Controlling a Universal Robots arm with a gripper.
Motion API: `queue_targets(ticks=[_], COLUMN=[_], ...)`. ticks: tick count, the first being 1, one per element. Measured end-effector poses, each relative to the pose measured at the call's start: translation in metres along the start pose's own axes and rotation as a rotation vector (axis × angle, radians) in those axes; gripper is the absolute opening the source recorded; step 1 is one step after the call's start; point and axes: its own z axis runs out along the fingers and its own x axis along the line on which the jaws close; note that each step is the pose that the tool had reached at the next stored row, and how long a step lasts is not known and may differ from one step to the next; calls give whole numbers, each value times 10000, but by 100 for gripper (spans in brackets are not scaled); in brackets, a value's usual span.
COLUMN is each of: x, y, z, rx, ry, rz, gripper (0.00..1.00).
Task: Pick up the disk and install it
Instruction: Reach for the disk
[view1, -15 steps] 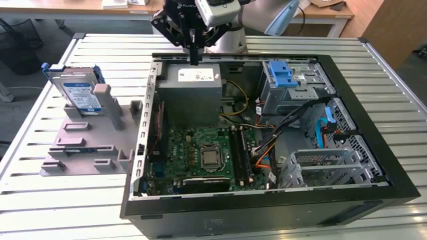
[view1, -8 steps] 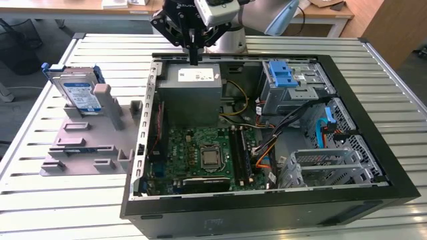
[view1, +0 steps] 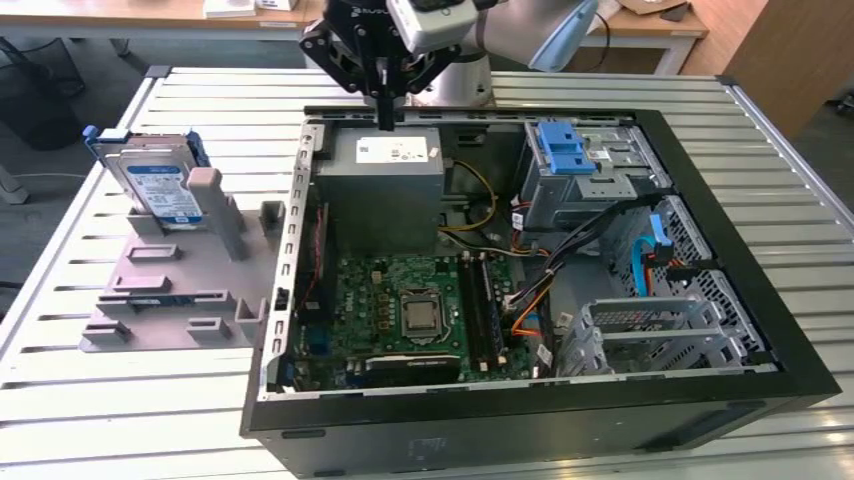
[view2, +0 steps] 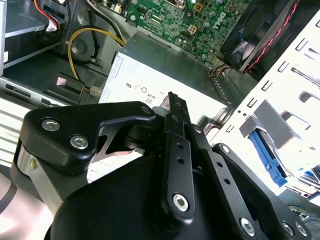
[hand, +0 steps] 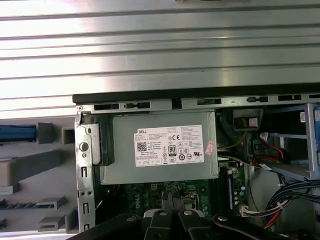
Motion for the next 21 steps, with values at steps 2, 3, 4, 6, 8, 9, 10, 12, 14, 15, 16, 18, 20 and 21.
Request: queue_targets(ticks=[2,3,4,6,8,9,10,12,14,15,16,18,20,21], x=[8,14,19,28,35,38,40,46,49,51,53,59,65,68], y=[-1,-1,-2,-2,-3,-3,-3,-4,-4,-4,-4,-5,-5,-5], z=[0,0,0,0,0,0,0,1,0,1,1,1,1,1], rx=[-1,0,0,0,0,0,0,-1,1,0,-1,0,0,0], ry=[0,0,0,0,0,0,0,0,1,0,0,0,0,0], rz=[-1,-1,-1,-1,-1,-1,-1,-1,-2,-2,-1,0,0,0], gripper=[11,11,11,11,11,11,11,11,11,11,11,11,11,11])
